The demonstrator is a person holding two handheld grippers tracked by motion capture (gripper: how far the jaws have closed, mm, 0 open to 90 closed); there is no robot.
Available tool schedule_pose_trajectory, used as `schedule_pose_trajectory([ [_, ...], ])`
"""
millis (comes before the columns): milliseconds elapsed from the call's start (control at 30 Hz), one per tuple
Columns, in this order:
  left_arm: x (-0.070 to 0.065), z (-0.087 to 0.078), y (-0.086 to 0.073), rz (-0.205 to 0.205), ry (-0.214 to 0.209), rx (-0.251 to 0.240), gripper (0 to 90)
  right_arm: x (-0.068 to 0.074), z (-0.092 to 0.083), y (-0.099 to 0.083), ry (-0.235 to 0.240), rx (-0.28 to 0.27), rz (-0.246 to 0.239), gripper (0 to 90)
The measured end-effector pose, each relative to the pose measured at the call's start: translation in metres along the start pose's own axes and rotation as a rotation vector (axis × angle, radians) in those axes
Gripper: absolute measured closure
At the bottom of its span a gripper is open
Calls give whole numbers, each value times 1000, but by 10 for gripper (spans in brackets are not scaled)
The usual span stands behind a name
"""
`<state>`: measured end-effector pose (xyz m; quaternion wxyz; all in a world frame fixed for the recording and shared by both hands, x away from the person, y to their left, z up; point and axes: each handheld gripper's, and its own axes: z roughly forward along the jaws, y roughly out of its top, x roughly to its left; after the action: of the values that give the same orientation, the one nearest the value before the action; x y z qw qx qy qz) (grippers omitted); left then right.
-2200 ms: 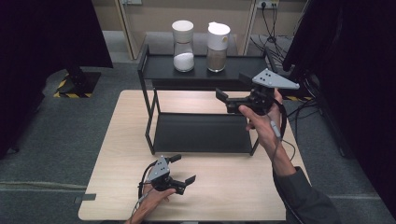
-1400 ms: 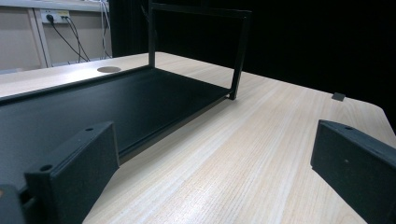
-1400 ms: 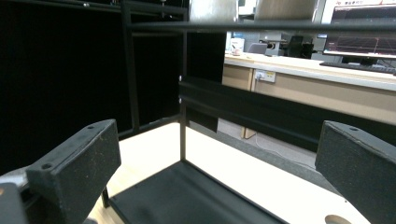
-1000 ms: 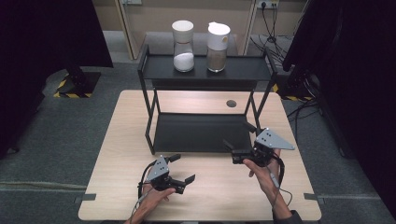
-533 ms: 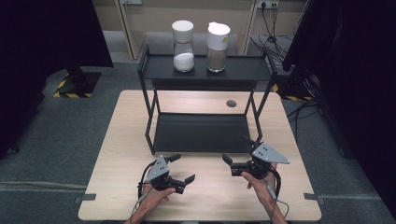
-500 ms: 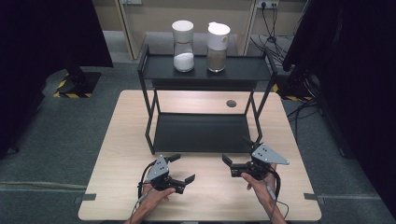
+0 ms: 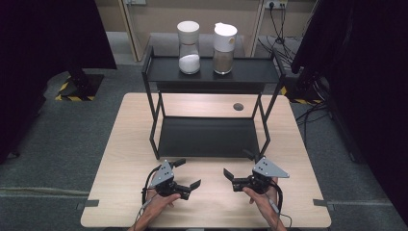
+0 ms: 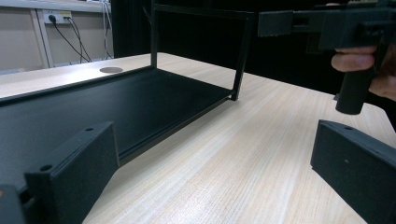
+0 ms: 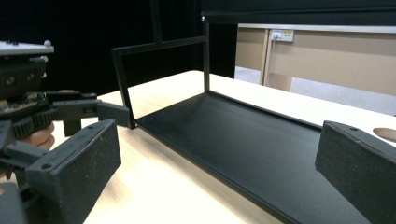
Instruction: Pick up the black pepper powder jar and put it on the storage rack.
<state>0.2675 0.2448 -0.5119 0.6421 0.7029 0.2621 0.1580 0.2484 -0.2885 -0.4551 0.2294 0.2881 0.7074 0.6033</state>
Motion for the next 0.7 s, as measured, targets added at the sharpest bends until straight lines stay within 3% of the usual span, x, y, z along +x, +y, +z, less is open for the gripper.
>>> schedule_pose_trajectory([
  [167,0,0,0,-3,0,0,2,1,1,-11,8,1,-8,4],
  [700,2,-1,-1,-9,7,-1,2,-2,-2,-32,14,1,32,4],
])
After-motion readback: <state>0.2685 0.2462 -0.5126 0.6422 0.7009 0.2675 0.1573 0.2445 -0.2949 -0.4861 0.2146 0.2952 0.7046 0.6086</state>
